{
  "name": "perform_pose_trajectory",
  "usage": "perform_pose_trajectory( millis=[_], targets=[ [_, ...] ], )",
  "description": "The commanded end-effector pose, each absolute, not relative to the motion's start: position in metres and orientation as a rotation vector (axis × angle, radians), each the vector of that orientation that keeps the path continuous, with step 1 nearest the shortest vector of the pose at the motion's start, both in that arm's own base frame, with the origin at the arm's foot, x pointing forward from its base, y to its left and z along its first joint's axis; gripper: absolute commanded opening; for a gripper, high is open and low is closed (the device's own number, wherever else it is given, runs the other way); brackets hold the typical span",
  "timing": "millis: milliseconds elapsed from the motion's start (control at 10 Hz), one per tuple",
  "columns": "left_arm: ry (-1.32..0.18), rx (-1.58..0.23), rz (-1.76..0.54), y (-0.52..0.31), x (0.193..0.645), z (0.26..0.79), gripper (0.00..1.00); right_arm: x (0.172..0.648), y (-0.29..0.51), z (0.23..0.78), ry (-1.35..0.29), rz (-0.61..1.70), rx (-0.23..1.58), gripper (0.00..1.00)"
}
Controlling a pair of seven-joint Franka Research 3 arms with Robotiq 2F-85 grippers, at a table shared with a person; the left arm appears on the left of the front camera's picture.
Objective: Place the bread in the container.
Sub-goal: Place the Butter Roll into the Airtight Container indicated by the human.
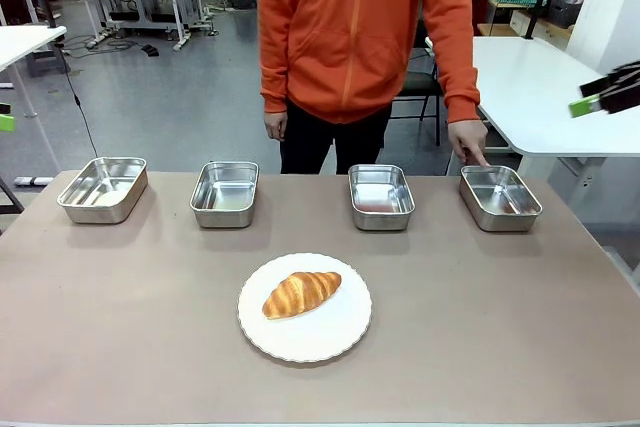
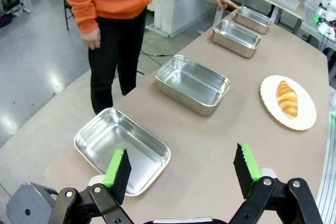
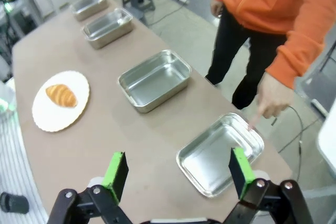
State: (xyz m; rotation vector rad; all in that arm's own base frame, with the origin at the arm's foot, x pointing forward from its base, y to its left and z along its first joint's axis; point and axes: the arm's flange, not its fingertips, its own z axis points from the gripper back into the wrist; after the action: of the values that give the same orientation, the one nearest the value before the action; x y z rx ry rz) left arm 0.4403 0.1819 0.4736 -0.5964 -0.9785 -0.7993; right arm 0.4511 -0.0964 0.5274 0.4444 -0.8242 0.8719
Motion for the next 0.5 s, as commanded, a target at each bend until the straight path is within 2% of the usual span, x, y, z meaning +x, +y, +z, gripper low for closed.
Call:
perform_pose_trajectory(
  millis=[0, 200, 400],
  targets=[
    [-0.993, -0.600, -0.811, 0.183, 0.438, 0.475, 1.00, 0.449, -0.037, 0.514, -0.713, 1.003, 0.369, 1.00],
    [-0.993, -0.600, -0.811, 0.183, 0.438, 0.475, 1.00, 0.441, 0.027, 0.472, -0.574, 1.138, 0.325, 1.00],
    [-0.993, -0.600, -0.811, 0.183, 0.438, 0.475, 1.00, 0.413, 0.089, 0.433, -0.475, 1.306, 0.323, 1.00]
  ],
)
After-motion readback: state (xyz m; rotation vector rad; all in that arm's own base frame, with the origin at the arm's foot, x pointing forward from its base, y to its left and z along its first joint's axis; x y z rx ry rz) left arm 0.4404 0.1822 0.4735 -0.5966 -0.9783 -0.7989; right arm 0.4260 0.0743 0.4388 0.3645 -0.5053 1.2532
